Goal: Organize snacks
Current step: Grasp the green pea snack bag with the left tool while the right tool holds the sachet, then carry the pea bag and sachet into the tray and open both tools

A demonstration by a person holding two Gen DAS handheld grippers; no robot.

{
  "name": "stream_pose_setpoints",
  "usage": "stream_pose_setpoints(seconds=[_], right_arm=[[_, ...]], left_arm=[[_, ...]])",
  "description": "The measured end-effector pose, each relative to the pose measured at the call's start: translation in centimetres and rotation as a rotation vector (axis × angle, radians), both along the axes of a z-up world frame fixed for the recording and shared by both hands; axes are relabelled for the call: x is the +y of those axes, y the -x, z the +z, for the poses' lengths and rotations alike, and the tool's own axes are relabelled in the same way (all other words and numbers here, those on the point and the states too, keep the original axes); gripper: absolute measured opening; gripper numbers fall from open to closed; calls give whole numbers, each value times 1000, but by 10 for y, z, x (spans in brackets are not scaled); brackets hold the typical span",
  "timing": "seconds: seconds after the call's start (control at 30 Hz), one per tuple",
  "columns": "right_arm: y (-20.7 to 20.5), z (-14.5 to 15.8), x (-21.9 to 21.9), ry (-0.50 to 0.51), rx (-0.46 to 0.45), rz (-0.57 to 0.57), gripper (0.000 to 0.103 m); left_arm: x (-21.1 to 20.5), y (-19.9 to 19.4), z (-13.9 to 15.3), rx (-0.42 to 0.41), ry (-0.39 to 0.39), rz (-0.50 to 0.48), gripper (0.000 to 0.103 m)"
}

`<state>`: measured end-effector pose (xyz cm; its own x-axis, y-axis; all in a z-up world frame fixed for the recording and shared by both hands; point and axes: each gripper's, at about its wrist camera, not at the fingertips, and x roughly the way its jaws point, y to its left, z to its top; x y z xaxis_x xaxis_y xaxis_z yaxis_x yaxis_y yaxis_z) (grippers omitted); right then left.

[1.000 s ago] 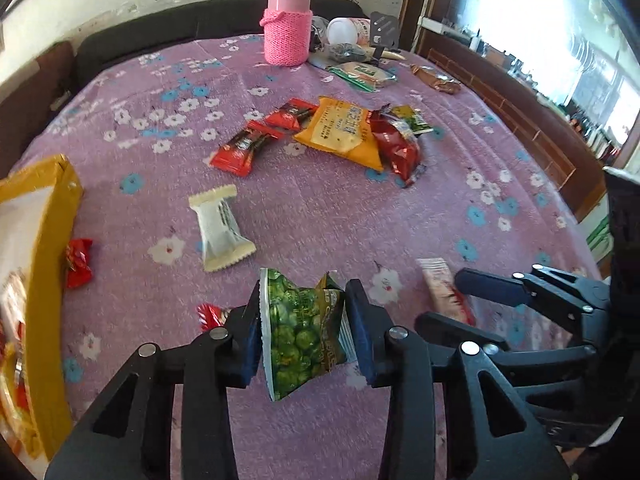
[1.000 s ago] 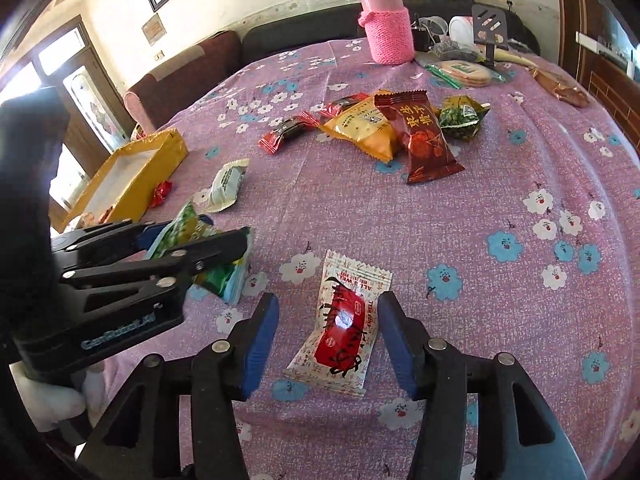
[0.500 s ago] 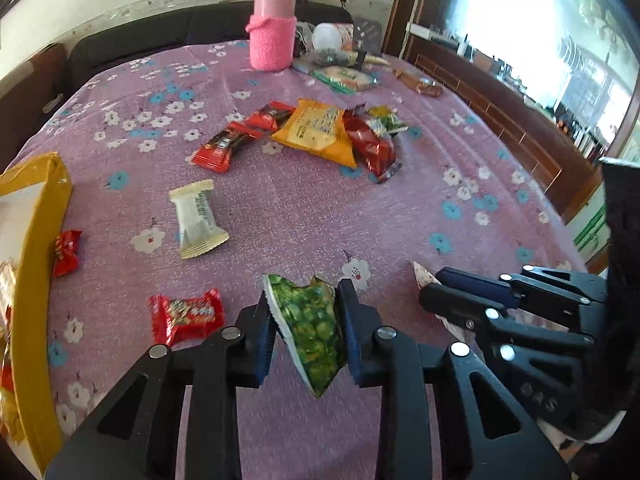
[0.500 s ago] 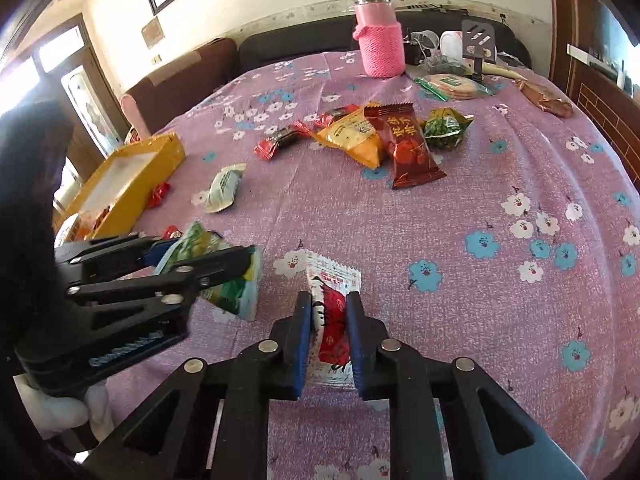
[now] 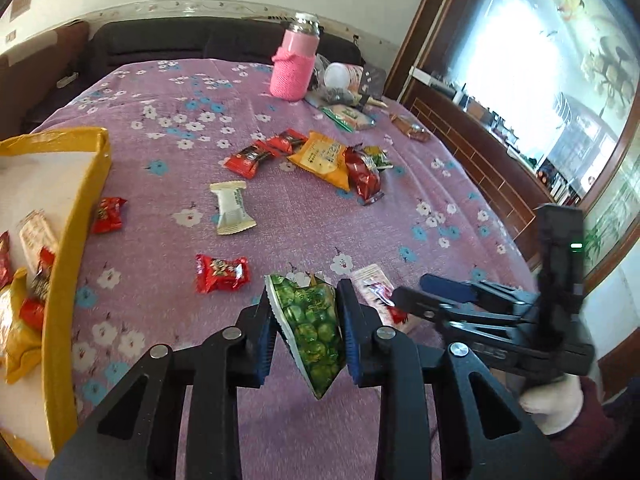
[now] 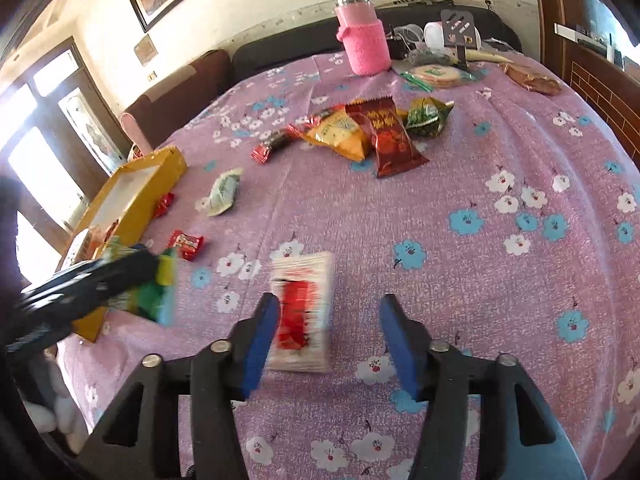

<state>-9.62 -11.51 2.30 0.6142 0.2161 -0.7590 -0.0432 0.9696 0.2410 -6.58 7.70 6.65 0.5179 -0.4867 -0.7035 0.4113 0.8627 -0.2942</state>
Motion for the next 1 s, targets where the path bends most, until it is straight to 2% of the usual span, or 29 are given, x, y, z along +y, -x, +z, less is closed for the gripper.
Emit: stream_pose_setpoints(seconds=[0.17, 0.33, 0.37, 0.4, 0.43, 0.47, 0.6, 0.7, 0.87, 1.0], right_arm=[[-11, -6, 11, 41, 8, -10, 56], [-15, -8, 41, 101, 9, 40, 56], [-15, -8, 47, 121, 7, 52, 53], [-15, -8, 54, 149, 7, 64, 44], [-14, -8, 58, 179, 10, 65, 30], [-14, -8, 59, 182, 15, 63, 30], [-15, -5, 58, 144, 31, 66, 26], [-18, 8, 68, 117, 14, 95, 26], [-32, 49, 116, 80, -71, 210, 25], [-59, 69, 168, -1, -71, 331, 25]], left_arm=[[17, 7, 5, -14, 29, 33, 26], [42, 9, 11, -24, 64, 81, 26], [49, 9, 13, -27, 71, 94, 26], [54, 9, 14, -30, 75, 104, 26], [61, 8, 15, -33, 80, 118, 26], [68, 7, 16, -36, 86, 132, 26], [100, 1, 22, -54, 93, 197, 26], [129, -10, 28, -68, 90, 257, 26], [183, -34, 38, -69, 98, 369, 26], [222, -66, 34, -17, 121, 436, 26]])
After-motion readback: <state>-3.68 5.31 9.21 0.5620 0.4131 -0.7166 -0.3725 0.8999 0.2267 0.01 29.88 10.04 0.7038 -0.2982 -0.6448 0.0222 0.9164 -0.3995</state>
